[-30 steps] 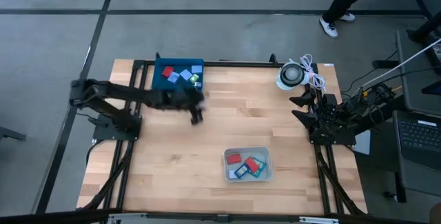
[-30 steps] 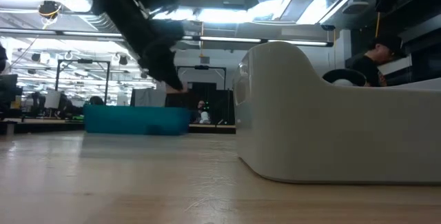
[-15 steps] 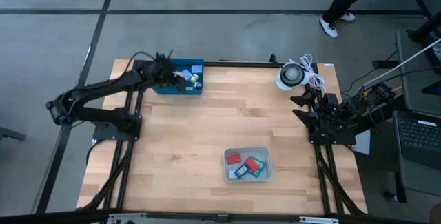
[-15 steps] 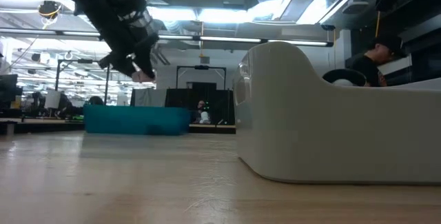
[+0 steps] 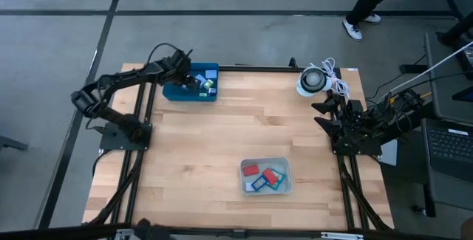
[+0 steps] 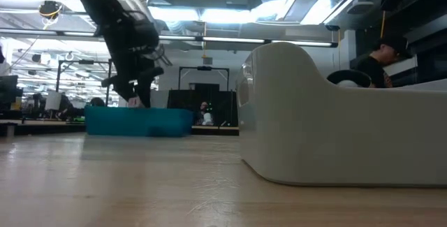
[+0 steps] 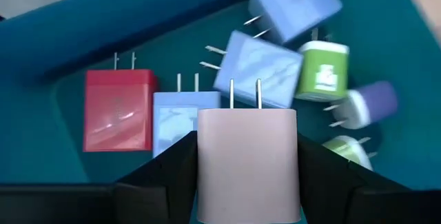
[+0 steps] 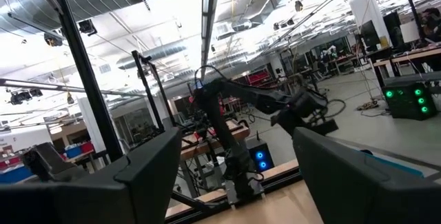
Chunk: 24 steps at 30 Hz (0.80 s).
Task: Pick & Place Office items
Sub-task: Put the pink charger adapter into the blue bin, then return to Home Position
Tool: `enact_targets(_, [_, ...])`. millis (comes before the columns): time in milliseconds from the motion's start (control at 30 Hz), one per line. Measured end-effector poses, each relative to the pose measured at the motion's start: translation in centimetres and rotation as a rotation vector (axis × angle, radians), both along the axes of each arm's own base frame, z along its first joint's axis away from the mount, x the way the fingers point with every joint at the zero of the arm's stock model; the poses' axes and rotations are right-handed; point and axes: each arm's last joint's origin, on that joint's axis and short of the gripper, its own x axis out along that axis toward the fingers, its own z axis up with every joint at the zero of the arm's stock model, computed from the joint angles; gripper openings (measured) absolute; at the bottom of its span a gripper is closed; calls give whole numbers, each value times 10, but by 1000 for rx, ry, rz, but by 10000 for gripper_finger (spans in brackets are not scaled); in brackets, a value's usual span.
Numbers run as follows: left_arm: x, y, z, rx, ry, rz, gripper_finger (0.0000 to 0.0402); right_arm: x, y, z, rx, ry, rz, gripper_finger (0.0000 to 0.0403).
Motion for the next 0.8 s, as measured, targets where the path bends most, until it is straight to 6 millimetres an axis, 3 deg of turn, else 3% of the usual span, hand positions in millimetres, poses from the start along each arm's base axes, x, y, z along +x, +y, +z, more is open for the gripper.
enact_targets(333, [2,9,-7,-3,-24,-10,193,0,0,0,-5,4,6,286])
enact_targets(433, [4,7,-6,-9,-31,-85,202,0,0,-1,-6,5,7,286])
enact_targets(600, [18,2,-2,22,-104,-216,249,0,0,-1,-10,6,5,286])
enact_targets(800, [25,-3,-1,64,-85,-219,306,0,0,-1,-10,6,5,286])
